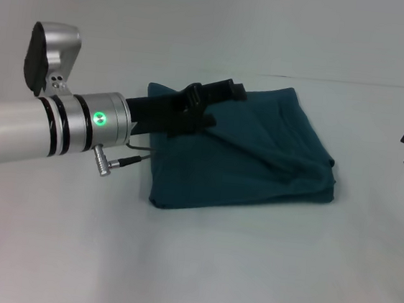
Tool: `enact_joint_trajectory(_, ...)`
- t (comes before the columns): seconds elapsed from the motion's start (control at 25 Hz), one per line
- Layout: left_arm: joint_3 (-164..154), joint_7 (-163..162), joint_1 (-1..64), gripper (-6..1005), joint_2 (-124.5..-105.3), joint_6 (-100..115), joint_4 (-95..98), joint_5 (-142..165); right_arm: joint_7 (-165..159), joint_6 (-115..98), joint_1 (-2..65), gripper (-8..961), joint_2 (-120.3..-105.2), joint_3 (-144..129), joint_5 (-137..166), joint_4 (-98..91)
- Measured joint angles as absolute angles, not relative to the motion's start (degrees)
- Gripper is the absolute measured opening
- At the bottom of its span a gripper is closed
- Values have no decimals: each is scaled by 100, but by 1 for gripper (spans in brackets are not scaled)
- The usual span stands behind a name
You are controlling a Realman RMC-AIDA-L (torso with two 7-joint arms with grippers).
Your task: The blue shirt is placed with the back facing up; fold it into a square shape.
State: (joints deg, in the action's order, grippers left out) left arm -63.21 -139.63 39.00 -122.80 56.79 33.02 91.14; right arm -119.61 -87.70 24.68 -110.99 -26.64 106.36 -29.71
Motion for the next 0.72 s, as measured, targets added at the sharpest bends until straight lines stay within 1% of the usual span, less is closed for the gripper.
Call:
enact_joint_trajectory(0.16,-6325,-13932,3875,952,-12307,5605,3297,9116,-11958,-8738,2525,945,-11101,-2677,10904,-3024)
enact_joint_trajectory(0.4,-6310,-13926,3694,951,-12305,5633,3344,9090,-11944,-8712,2800,945,-11098,-2787,11290,-3126)
enact_joint_trajectory(0.56,-6077,-13797,3396,950,-12297,5857,3569,9126,-11919,-8606,3158,945,-11087,-3252,11689,-3579)
enact_joint_trajectory(0.72,-5542,-13662,3143,950,-12237,6454,3704,9425,-11952,-8481,3636,945,-11103,-3619,12207,-4163)
